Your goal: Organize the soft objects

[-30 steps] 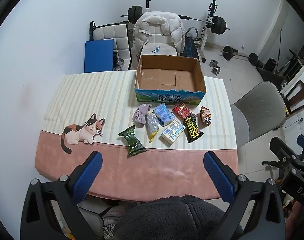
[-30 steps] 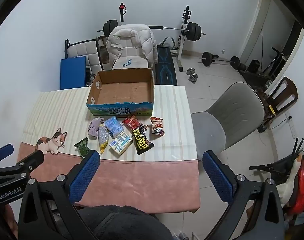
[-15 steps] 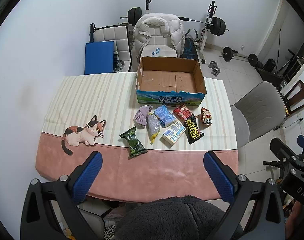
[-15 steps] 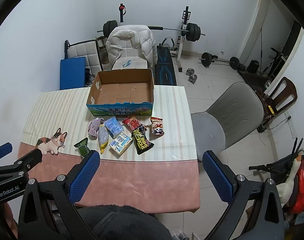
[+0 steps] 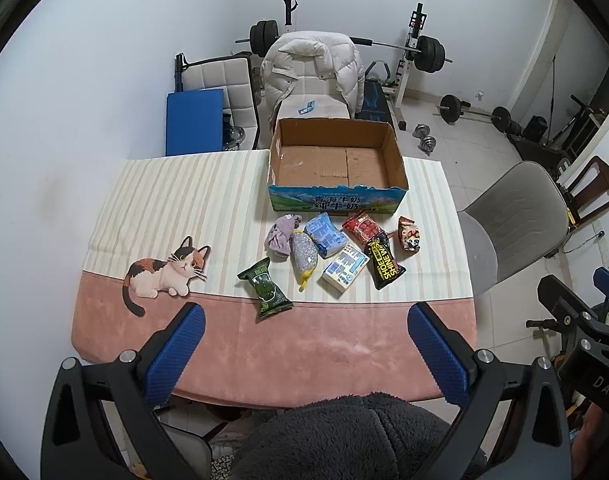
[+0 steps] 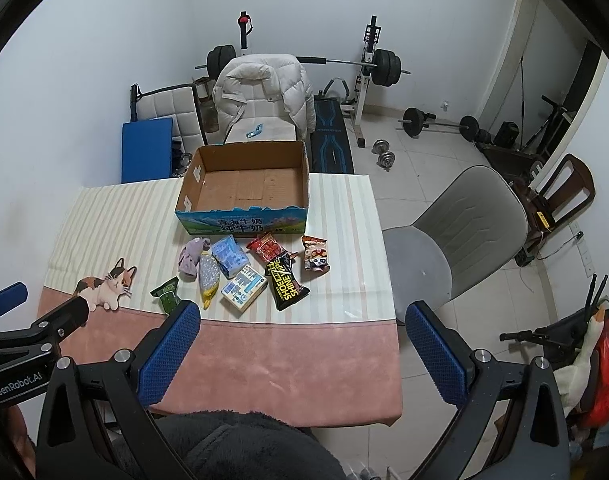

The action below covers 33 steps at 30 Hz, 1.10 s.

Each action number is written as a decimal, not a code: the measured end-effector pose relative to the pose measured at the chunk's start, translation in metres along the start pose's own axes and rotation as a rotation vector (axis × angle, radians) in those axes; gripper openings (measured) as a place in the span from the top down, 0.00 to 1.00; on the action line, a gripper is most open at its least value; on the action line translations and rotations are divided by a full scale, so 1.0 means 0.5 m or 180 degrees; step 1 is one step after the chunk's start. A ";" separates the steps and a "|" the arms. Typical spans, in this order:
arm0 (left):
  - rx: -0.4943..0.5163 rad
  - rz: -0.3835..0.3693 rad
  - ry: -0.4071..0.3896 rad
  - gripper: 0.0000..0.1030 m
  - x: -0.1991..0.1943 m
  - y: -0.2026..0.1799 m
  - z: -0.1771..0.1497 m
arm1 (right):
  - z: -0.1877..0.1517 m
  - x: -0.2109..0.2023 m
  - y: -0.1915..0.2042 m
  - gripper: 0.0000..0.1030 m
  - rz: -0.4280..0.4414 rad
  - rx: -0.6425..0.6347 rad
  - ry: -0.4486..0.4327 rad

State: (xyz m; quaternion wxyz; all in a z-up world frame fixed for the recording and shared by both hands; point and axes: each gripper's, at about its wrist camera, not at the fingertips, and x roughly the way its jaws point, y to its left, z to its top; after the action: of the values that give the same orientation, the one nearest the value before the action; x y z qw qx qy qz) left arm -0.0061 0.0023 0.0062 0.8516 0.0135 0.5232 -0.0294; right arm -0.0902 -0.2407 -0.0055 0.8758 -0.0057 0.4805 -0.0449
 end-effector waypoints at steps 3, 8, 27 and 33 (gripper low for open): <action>0.0010 -0.0002 -0.0015 0.00 -0.003 -0.004 -0.003 | -0.004 -0.001 -0.001 0.00 -0.0004 0.0008 -0.0008; 0.0007 -0.0003 -0.0019 0.00 -0.004 -0.003 -0.003 | -0.007 -0.003 -0.006 0.00 0.0014 0.0034 -0.0020; 0.0007 -0.0001 -0.0056 0.00 -0.011 -0.015 -0.009 | -0.008 -0.001 -0.019 0.00 0.0051 0.0006 -0.0034; 0.0011 0.0004 -0.0055 0.00 -0.011 -0.020 -0.007 | -0.007 0.001 -0.020 0.00 0.0049 -0.0001 -0.0036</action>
State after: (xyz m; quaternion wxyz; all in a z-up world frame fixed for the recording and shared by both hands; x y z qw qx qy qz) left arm -0.0123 -0.0073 0.0095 0.8561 0.0151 0.5158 -0.0299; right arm -0.0935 -0.2505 -0.0072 0.8788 -0.0023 0.4756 -0.0381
